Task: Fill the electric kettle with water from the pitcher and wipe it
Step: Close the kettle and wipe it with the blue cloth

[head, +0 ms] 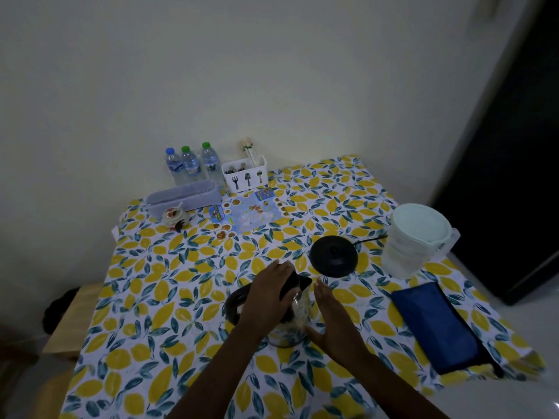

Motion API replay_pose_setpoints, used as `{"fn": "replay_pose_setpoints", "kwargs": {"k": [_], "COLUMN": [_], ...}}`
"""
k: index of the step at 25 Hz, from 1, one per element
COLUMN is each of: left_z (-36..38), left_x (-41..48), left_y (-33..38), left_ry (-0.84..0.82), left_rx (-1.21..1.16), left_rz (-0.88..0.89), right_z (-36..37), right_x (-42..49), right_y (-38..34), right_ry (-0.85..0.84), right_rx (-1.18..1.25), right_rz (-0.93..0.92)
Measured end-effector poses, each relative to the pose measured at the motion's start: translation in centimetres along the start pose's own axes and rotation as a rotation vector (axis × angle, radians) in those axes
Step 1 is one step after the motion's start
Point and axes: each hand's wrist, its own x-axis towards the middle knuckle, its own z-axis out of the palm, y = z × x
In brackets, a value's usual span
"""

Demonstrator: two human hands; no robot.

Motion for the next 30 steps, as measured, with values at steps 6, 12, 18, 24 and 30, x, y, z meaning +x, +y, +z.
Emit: {"fn": "replay_pose_setpoints", "kwargs": {"k": [6,12,18,24,30], "left_z": [0.9,1.1,1.9,7.1,15.0], "left_x": [0.0,0.4,0.9,2.3,4.1], "left_y": [-0.8,-1.0,1.2,6.7,8.7], "left_ry": [0.024,-0.049,-0.031,-0.075,-0.278], "left_rx": [0.032,0.047,0.113,-0.054,-0.058], "left_rz": [-0.067,-0.084,-0.077,0.094,0.198], "right_z": [0.7,1.2,0.0,-2.9,-5.7], "right_x": [0.4,0.8,0.6,-0.8,-3.9], "right_y": [0.2,1.0,3.2,8.2,15.7], "right_ry": [-0.039,-0.066,-0.032,0.054,0.064], "right_rx": [-0.013,0.023,0.010,-0.035,-0.261], "right_rz": [-0.037,-0.026,-0.033,0.123,0.351]}}
